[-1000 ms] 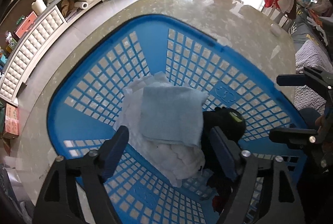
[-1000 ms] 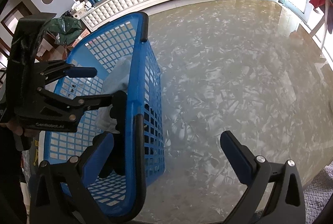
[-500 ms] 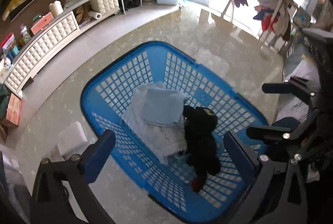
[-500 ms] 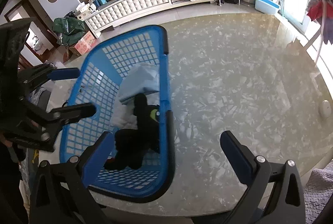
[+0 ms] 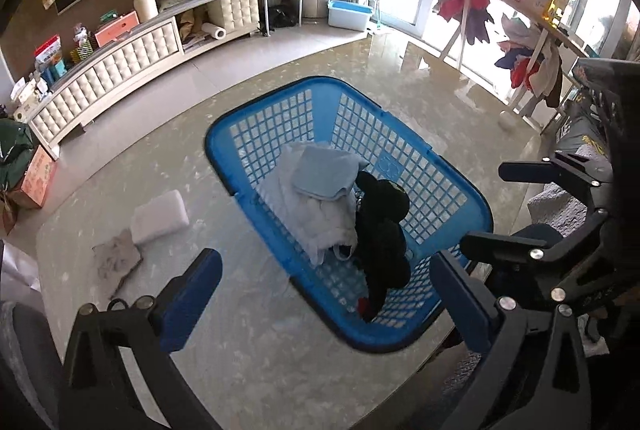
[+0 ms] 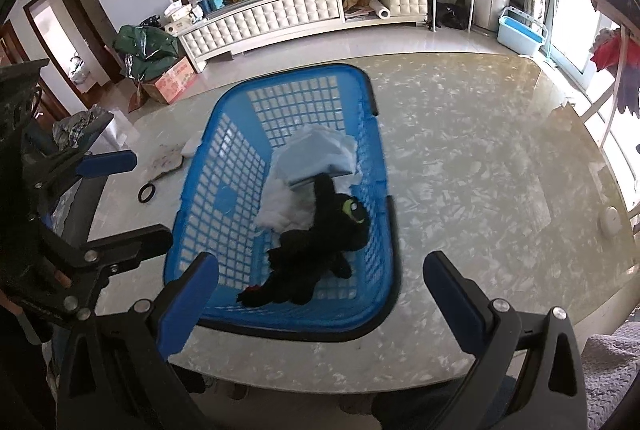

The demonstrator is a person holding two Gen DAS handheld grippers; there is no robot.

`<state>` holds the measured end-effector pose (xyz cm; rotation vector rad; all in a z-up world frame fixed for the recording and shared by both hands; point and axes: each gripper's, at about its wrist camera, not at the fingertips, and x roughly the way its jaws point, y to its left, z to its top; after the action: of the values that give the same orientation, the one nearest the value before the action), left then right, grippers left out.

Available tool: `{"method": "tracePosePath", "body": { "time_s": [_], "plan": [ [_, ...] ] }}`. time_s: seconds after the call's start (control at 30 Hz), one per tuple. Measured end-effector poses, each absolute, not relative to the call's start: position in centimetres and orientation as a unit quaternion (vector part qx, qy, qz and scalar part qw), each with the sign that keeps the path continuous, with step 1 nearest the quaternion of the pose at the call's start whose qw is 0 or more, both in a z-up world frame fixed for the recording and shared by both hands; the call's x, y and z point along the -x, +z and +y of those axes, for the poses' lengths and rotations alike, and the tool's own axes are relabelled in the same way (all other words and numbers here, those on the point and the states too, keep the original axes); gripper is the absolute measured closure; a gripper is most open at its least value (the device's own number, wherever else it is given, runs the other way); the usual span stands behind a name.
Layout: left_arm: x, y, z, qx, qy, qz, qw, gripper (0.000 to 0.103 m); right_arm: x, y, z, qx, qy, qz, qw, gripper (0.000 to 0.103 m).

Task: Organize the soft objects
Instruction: 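Withdraw the left gripper up and away from the basket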

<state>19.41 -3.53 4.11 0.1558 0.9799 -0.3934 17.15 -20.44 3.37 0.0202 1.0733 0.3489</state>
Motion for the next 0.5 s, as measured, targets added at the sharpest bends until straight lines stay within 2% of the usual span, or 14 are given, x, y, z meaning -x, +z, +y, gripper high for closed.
{"method": "tracePosePath", "body": {
  "time_s": [0.27, 0.5],
  "plan": [
    [-17.5, 5.5, 0.7, -0.062, -0.158, 0.449, 0.877, 0.0, -17.1, 4.1, -16.1, 0.023, 0.186, 0.499, 0.846, 0.001],
    [-17.4, 5.4, 7.3, -0.012, -0.102, 0.462, 0.881, 0.0, -18.3, 4.0, -10.9, 0.047, 0.222, 0.491, 0.841, 0.001]
  ]
}}
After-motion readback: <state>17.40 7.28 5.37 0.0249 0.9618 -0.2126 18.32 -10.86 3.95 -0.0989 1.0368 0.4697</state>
